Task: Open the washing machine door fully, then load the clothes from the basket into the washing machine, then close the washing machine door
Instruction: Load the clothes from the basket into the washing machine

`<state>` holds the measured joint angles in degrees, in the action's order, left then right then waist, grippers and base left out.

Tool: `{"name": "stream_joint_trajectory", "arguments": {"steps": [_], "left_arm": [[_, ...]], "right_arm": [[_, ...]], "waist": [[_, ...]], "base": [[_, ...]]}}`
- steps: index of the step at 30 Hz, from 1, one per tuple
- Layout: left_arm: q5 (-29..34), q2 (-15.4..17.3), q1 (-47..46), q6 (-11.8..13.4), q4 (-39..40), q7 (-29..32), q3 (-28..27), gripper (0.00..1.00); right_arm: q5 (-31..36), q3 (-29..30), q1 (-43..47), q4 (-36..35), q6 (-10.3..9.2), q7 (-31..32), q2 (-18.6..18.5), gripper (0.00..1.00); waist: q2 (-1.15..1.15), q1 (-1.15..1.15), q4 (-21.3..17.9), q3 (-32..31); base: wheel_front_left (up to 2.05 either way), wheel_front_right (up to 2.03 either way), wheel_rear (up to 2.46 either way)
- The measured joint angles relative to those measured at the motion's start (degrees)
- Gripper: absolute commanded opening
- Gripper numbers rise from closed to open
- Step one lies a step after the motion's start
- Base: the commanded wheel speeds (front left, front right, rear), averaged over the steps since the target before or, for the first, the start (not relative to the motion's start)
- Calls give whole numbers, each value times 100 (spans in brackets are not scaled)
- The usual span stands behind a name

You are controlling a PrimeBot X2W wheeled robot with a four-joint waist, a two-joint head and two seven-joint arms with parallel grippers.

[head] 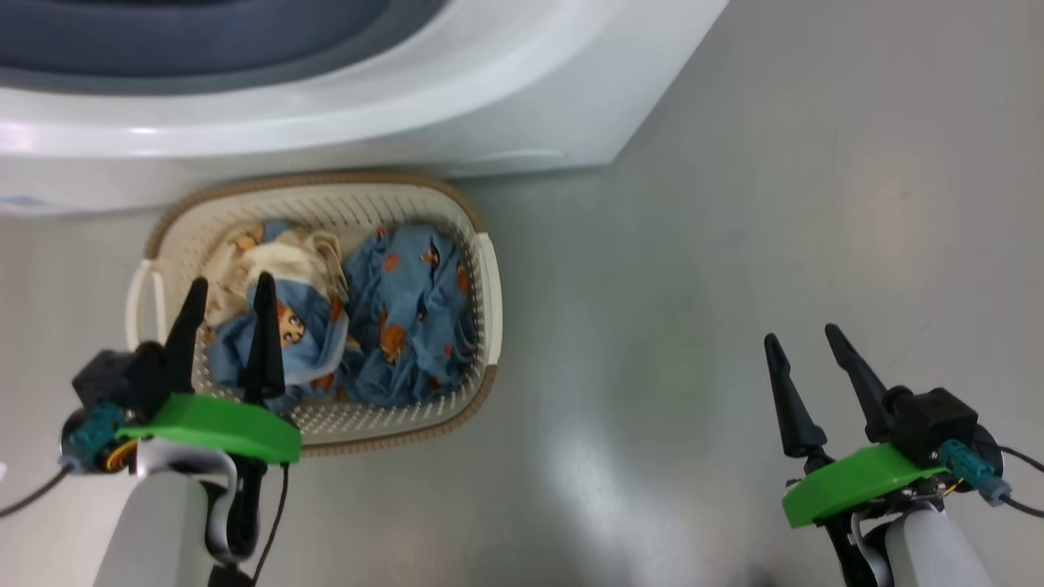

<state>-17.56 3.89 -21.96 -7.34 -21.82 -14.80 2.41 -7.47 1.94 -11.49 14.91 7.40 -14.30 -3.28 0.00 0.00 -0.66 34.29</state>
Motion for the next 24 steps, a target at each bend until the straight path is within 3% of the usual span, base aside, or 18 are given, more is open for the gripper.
{"name": "stream_joint_trajectory", "arguments": {"steps": [16, 24], "left_arm": [[-409, 364, -1305, 0, -1123, 0, 339, 100], [-619, 673, -1937, 0, -2346, 0, 735, 100]], "right_arm": [[-174, -121, -417, -200, 0, -1, 8, 100], [-175, -203, -419, -360, 0, -1, 7, 100]], "waist": [[0, 0, -100, 1380], [0, 0, -200, 1876]], "base": [[0, 0, 0], [0, 0, 0]]}}
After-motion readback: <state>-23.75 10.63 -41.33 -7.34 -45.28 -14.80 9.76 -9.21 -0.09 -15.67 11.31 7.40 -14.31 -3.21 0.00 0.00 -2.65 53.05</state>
